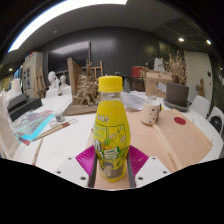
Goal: Pour water
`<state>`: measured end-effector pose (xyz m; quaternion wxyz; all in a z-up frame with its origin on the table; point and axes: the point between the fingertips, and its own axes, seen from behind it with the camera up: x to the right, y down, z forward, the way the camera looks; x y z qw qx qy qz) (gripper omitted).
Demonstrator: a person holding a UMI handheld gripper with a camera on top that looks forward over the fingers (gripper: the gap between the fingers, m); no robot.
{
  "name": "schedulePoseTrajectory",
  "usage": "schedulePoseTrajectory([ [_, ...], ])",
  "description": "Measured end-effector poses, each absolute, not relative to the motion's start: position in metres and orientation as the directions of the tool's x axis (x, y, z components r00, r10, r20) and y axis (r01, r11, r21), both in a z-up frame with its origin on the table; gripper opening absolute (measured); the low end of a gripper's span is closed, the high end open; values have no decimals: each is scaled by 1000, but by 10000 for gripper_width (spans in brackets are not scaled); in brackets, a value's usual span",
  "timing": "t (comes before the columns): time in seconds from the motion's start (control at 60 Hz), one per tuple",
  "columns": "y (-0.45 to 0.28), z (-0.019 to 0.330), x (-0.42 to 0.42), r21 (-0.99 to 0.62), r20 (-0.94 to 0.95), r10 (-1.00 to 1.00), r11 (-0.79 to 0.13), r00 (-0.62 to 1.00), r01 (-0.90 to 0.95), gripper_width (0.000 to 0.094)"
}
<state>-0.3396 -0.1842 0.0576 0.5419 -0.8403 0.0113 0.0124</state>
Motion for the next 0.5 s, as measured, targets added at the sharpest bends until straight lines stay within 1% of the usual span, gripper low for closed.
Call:
schedulePoseTrajectory([
  [0.083,-183,57,-342,-908,-23,17,-419,1000,-14,394],
  [0.2,-178,66,-340,-912,16,11,-410,1000,19,260],
  [0.283,-171,78,-343,-914,30,31,-404,999,40,253],
  [0.367,-158,101,-348,-924,14,38,-382,999,27,254],
  [0.5,-123,153,-369,-935,-136,63,-338,989,-107,254],
])
